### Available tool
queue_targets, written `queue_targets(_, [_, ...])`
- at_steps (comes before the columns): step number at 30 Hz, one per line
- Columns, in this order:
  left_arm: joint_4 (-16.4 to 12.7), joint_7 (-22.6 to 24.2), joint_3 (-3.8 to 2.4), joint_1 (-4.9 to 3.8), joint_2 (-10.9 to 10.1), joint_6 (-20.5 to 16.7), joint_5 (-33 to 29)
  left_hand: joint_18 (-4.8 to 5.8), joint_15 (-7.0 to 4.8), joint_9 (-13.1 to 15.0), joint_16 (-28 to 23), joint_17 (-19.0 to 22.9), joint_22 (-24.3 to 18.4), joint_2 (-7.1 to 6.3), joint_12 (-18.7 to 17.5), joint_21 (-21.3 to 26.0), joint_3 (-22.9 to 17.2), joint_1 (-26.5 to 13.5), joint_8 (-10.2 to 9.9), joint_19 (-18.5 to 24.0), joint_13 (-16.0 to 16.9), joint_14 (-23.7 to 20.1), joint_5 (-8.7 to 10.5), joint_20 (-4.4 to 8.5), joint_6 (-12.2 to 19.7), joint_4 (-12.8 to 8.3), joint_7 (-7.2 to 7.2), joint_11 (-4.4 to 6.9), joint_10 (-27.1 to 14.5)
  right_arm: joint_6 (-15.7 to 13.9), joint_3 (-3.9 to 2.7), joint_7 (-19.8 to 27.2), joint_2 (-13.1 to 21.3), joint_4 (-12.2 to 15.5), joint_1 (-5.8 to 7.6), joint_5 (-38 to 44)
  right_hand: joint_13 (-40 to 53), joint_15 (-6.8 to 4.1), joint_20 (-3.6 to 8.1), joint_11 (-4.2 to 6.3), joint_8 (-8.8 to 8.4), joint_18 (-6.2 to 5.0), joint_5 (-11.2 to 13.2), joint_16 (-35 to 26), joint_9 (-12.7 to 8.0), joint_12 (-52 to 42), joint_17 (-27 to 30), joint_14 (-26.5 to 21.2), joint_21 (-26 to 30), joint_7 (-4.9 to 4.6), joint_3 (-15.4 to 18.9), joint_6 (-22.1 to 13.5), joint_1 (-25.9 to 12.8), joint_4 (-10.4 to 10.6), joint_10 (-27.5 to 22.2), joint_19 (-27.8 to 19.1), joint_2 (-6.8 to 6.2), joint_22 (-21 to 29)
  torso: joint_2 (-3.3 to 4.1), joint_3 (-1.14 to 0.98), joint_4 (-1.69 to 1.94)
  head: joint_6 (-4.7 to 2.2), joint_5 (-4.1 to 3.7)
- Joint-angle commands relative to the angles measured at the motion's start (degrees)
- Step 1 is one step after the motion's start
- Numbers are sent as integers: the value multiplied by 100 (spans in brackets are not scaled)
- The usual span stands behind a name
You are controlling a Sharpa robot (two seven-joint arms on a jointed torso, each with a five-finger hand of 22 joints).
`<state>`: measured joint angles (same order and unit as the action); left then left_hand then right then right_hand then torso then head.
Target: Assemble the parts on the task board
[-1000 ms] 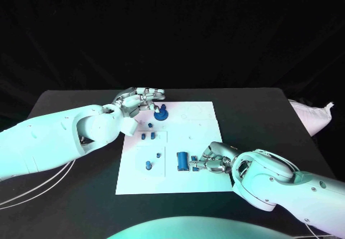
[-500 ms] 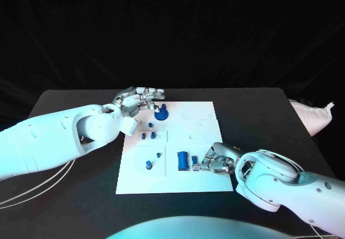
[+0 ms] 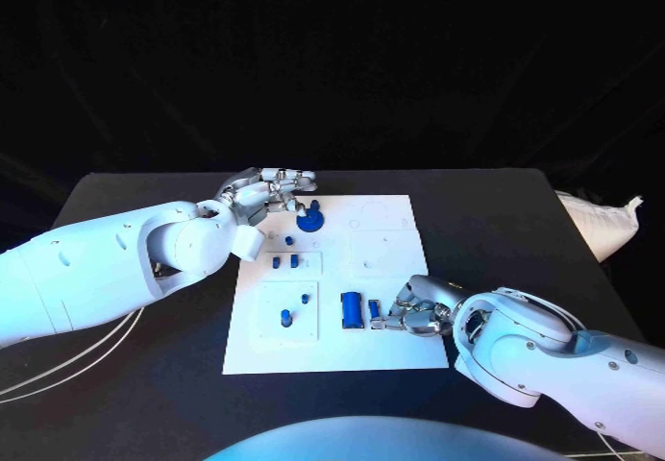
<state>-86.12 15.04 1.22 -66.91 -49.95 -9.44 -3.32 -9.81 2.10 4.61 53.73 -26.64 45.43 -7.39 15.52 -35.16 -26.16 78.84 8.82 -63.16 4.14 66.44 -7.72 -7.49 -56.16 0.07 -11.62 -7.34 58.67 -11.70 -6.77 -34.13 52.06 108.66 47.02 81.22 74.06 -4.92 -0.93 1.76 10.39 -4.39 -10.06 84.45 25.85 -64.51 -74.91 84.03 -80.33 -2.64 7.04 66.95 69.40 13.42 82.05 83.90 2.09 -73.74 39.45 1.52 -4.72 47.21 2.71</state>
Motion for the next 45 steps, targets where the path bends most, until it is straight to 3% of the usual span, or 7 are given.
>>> queue_targets(1, [1,21,-4,-1,17,80,15,-65,8,-9,35,5,-9,-10,20,28,24,-57,37,9,-6,-27,-25,-28,48,4,8,-2,-56,110,2,52,-15,-31,-7,61,11,-42,5,-14,39,96,32,29,10,-39,-744,452,-25,2,33,-28,4,18,23,15,74,-10,-2,1,5,14,-2])
queue_targets(10, [11,16,-4,-1,37,91,15,-65,8,-10,38,11,-12,-1,26,31,23,-54,39,7,-6,-29,-27,-29,55,1,6,-4,-66,166,2,78,-174,-223,-8,80,19,-48,7,-4,49,96,76,27,18,-38,-742,451,-27,12,17,-41,214,-95,24,16,118,-15,0,-9,8,42,6])
queue_targets(14, [14,15,-4,0,35,89,15,-65,8,-10,38,11,-12,-1,26,31,23,-54,39,7,-6,-29,-27,-29,55,1,6,-4,-66,101,2,117,-212,-267,-17,103,0,-56,15,2,57,93,481,15,27,10,-727,447,-15,16,-62,-64,563,-325,3,6,152,0,-4,-4,1,48,13])
queue_targets(19, [16,16,-4,0,36,90,15,-65,8,-10,38,11,-12,-1,26,31,23,-54,39,7,-6,-29,-27,-29,55,1,6,-4,-66,-45,2,173,-220,-268,-25,120,-12,-52,14,0,58,92,576,13,28,35,-726,446,-10,13,-71,-76,642,-384,-6,3,150,5,-14,1,-11,38,16])
queue_targets(34, [-9,28,-3,0,-14,80,15,-65,8,-10,38,11,-12,-1,26,31,23,-54,39,7,-6,-29,-27,-29,55,1,6,-4,-66,-1440,-99,903,59,-13,-21,-215,-240,-5,-10,-63,2,28,2,-171,0,451,-483,389,192,-61,237,-213,307,-123,-174,-128,47,313,-15,9,1,-40,-2])
queue_targets(39, [-21,44,-1,6,-52,55,16,-65,10,-10,43,17,-16,4,36,35,25,-55,44,5,-6,-31,-26,-31,59,-1,5,-5,-74,-2080,-163,1529,95,-193,23,-1342,-1066,112,-113,-212,-241,-128,-286,-720,-107,1806,172,218,780,-232,319,-598,488,-119,-782,-480,72,1140,-37,25,-85,-140,31])
queue_targets(45, [18,131,3,88,-71,-60,-11,-52,46,-10,-32,100,-69,-4,109,159,60,-77,88,191,-2,-313,-23,-60,71,-16,-5,-25,-106,-2293,-182,3287,-103,-952,202,-3847,-2292,212,-211,-347,-445,-392,-227,-1852,-204,3515,1344,-123,1989,-371,104,-874,1328,-523,-1592,-1112,209,2668,-146,52,-231,-328,85])
